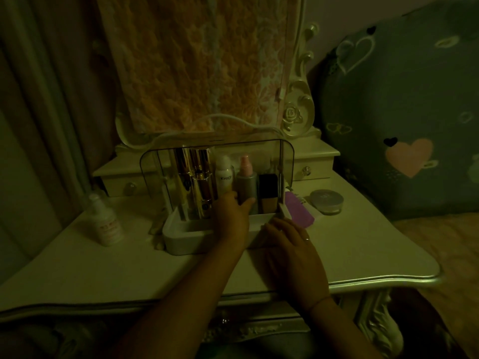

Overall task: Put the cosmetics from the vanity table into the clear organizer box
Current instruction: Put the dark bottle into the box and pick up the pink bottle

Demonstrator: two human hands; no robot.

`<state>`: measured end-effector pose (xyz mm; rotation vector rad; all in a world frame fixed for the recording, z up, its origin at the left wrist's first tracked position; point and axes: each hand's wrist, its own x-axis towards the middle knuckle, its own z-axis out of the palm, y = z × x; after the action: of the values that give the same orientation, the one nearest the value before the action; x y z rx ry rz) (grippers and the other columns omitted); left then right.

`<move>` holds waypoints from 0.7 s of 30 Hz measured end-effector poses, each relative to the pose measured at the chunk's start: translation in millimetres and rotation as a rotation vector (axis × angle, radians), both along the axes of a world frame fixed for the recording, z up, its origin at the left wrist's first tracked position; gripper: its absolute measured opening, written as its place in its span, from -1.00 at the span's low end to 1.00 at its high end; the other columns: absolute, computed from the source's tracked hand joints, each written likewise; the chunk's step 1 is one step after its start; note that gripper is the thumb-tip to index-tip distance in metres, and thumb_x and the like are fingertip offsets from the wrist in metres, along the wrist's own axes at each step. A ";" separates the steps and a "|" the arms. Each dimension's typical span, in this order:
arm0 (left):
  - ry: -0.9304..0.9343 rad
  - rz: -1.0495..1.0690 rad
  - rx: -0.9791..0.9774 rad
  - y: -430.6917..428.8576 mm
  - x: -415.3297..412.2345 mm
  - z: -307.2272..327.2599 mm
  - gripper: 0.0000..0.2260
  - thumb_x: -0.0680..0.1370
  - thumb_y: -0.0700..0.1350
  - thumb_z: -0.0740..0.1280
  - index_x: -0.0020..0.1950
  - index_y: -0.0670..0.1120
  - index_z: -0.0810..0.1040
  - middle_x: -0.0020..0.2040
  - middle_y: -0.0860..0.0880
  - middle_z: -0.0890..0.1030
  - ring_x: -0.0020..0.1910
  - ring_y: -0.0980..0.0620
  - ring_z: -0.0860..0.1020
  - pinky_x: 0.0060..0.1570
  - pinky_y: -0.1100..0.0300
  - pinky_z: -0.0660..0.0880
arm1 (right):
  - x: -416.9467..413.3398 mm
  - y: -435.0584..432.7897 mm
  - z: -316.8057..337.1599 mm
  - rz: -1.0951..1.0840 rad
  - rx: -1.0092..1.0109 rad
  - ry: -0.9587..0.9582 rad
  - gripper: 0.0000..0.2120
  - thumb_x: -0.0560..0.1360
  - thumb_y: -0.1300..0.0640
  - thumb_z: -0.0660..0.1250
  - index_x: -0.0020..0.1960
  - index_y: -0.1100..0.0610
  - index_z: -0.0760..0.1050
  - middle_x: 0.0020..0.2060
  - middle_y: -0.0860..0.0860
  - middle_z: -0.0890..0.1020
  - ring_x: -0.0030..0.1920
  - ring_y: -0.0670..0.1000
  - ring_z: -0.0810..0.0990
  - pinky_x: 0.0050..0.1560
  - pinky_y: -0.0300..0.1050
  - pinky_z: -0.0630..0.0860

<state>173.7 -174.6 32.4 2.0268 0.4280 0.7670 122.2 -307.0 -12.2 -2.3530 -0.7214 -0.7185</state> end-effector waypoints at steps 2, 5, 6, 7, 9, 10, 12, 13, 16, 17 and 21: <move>-0.010 0.003 0.018 2.3 -2.7 -0.4 -0.85 0.42 -0.10 0.42 -0.21 -0.17 0.56 -0.29 -0.09 0.60 -0.29 -0.01 0.54 -0.23 0.11 0.48 | -0.4 -0.1 0.1 -0.002 -0.001 0.009 -0.53 0.35 0.19 0.45 0.24 0.16 0.47 0.24 0.17 0.51 0.28 0.23 0.43 0.16 0.13 0.51; -0.014 -0.015 0.032 4.1 -8.7 -0.9 -0.87 0.43 -0.12 0.42 -0.27 -0.11 0.54 -0.41 0.04 0.49 -0.40 0.10 0.46 -0.29 0.22 0.38 | -1.0 -0.3 0.6 -0.001 -0.008 0.003 -0.53 0.33 0.19 0.47 0.22 0.16 0.49 0.22 0.18 0.53 0.26 0.24 0.45 0.13 0.13 0.53; -0.012 -0.023 0.036 4.6 -11.1 -1.9 -0.89 0.44 -0.11 0.41 -0.20 -0.14 0.57 -0.39 0.04 0.51 -0.37 0.09 0.49 -0.29 0.24 0.36 | -1.3 -0.3 1.0 -0.001 -0.010 -0.001 -0.52 0.32 0.20 0.48 0.21 0.17 0.49 0.21 0.18 0.54 0.24 0.25 0.46 0.12 0.13 0.54; -0.008 -0.028 0.054 5.1 -13.8 -3.4 -0.84 0.44 -0.10 0.41 -0.08 -0.17 0.59 -0.33 -0.01 0.58 -0.30 0.04 0.54 -0.26 0.24 0.37 | -1.5 -0.2 1.4 -0.001 -0.010 -0.003 -0.52 0.31 0.21 0.48 0.21 0.17 0.50 0.20 0.19 0.54 0.23 0.25 0.47 0.10 0.13 0.54; 0.015 -0.058 0.107 8.3 -19.7 -8.1 -0.71 0.45 -0.07 0.40 0.12 -0.17 0.56 -0.14 -0.09 0.66 -0.15 0.00 0.57 -0.16 0.21 0.39 | -1.2 -0.1 1.7 -0.002 -0.004 -0.006 -0.52 0.30 0.21 0.49 0.20 0.18 0.50 0.18 0.19 0.55 0.21 0.26 0.49 0.08 0.14 0.55; 0.024 -0.090 0.124 10.3 -23.4 -10.1 -0.68 0.45 -0.06 0.40 0.16 -0.14 0.54 -0.07 -0.09 0.66 -0.11 0.02 0.55 -0.13 0.21 0.39 | -1.2 0.0 1.9 -0.003 0.002 -0.005 -0.52 0.29 0.22 0.49 0.20 0.18 0.50 0.18 0.20 0.56 0.21 0.27 0.49 0.08 0.14 0.55; 0.029 -0.170 0.182 15.2 -31.7 -12.6 -0.70 0.45 -0.03 0.39 0.16 -0.09 0.55 -0.01 -0.06 0.64 -0.05 0.06 0.53 -0.10 0.21 0.41 | -1.4 0.1 1.8 -0.002 0.007 -0.003 -0.52 0.30 0.22 0.49 0.20 0.17 0.50 0.18 0.19 0.55 0.21 0.26 0.49 0.06 0.13 0.56; 0.019 -0.217 0.224 18.1 -36.2 -14.0 -0.73 0.45 -0.02 0.39 0.12 -0.07 0.57 -0.01 -0.03 0.63 -0.04 0.07 0.53 -0.09 0.23 0.42 | -1.5 0.1 1.8 -0.003 0.007 -0.003 -0.52 0.30 0.22 0.49 0.20 0.17 0.50 0.19 0.19 0.55 0.21 0.26 0.48 0.07 0.12 0.55; -0.011 -0.338 0.338 28.0 -51.4 -15.5 -0.81 0.43 -0.01 0.41 -0.02 -0.05 0.63 -0.12 0.10 0.57 -0.08 0.17 0.46 -0.14 0.48 0.29 | -1.8 -0.5 2.2 0.006 0.013 0.004 -0.54 0.32 0.21 0.47 0.20 0.16 0.50 0.20 0.17 0.54 0.23 0.23 0.47 0.10 0.09 0.53; -0.008 -0.353 0.385 31.9 -55.5 -15.5 -0.81 0.42 0.00 0.41 -0.02 -0.04 0.64 -0.13 0.13 0.55 -0.10 0.21 0.44 -0.15 0.53 0.25 | -1.8 -0.7 2.4 0.013 0.020 0.012 -0.55 0.33 0.21 0.46 0.21 0.15 0.49 0.21 0.16 0.53 0.24 0.21 0.46 0.13 0.07 0.50; -0.005 -0.362 0.506 47.7 -63.5 -20.9 -0.77 0.44 -0.03 0.39 0.07 -0.04 0.62 0.02 0.02 0.62 0.02 0.12 0.48 0.01 0.30 0.30 | -0.6 -4.9 4.5 0.045 0.157 0.108 -0.63 0.43 0.17 0.37 0.22 0.08 0.47 0.25 0.05 0.48 0.24 0.01 0.40 0.18 -0.17 0.37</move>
<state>110.2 -126.9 11.4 2.4737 -0.1596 0.6976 121.6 -312.0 -7.7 -2.2074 -0.6449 -0.6015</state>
